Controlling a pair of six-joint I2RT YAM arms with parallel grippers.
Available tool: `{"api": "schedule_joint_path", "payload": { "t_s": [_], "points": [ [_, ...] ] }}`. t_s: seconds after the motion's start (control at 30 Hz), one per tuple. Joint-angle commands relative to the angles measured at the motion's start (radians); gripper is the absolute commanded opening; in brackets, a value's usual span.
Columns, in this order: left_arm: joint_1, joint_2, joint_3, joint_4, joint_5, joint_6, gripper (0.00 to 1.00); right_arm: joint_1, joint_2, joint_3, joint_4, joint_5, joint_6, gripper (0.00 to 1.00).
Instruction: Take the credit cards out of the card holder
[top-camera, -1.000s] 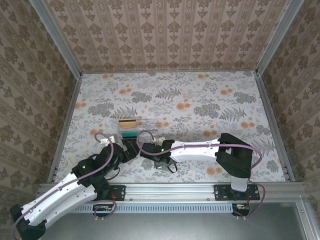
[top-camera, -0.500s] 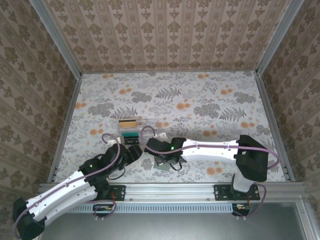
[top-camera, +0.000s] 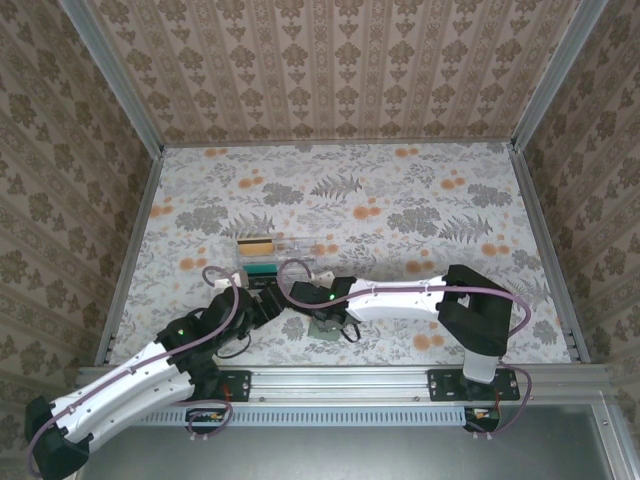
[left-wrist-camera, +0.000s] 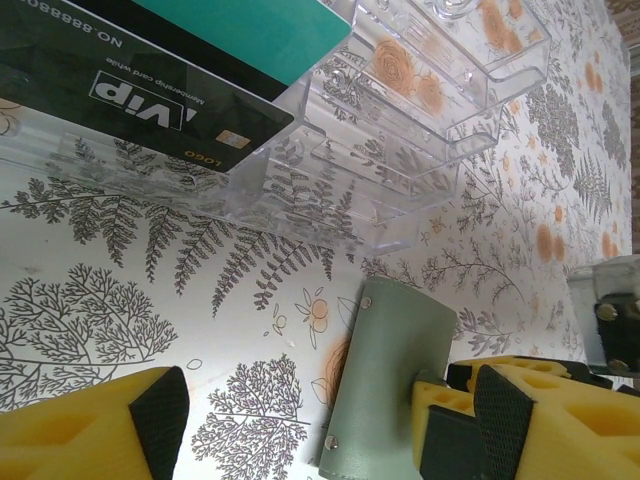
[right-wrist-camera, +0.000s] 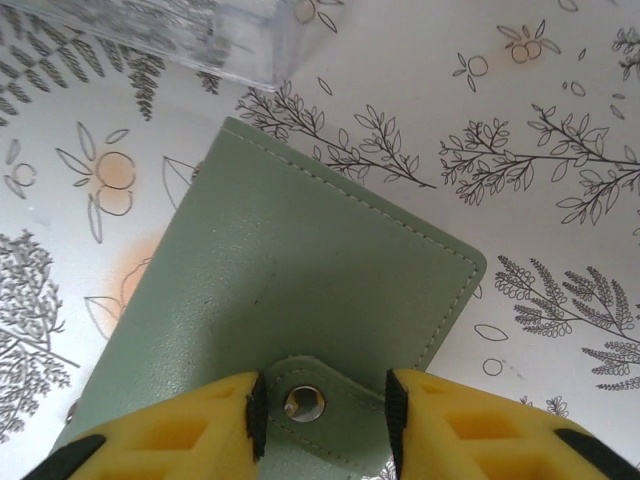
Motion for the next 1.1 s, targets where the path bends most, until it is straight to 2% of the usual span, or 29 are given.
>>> {"api": "schedule_joint_path", "payload": {
  "t_s": [0.0,0.1,0.17,0.33,0.4,0.5,0.93,0.97,1.0,1.03,1.07],
  "points": [
    [-0.005,-0.01,0.02,-0.025,-0.015,0.008,0.79,-0.006,0.022,0.041,-0.023,-0.003,0.011,0.47],
    [-0.006,-0.014,0.02,-0.034,-0.018,0.008,0.79,-0.006,0.034,0.042,-0.012,-0.021,0.014,0.5],
    [-0.007,-0.02,0.019,-0.035,-0.02,0.007,0.79,-0.006,0.041,0.04,-0.009,-0.034,0.018,0.56],
    [-0.007,-0.03,0.017,-0.046,-0.027,0.004,0.79,-0.004,0.057,0.029,-0.001,-0.055,0.024,0.6],
    [-0.006,-0.031,0.015,-0.046,-0.028,0.002,0.79,-0.004,0.063,0.024,-0.007,-0.055,0.028,0.56],
    [-0.005,-0.031,0.015,-0.047,-0.028,0.001,0.79,-0.004,0.056,0.014,-0.012,-0.049,0.034,0.39],
    [-0.006,0.027,0.025,0.005,-0.018,0.001,0.79,-0.009,-0.006,0.007,-0.017,-0.033,0.007,0.04],
    [-0.006,0.037,0.029,0.009,-0.015,0.004,0.79,-0.009,-0.015,0.006,-0.02,-0.027,0.008,0.06],
    [-0.006,0.045,0.032,0.012,-0.014,0.006,0.8,-0.009,-0.024,0.006,-0.022,-0.023,0.007,0.15],
    [-0.007,0.053,0.037,0.014,-0.011,0.009,0.8,-0.009,-0.031,0.005,-0.024,-0.018,0.005,0.3],
    [-0.007,0.061,0.041,0.015,-0.012,0.01,0.8,-0.009,-0.036,0.008,-0.03,-0.012,0.006,0.37]
  ]
}}
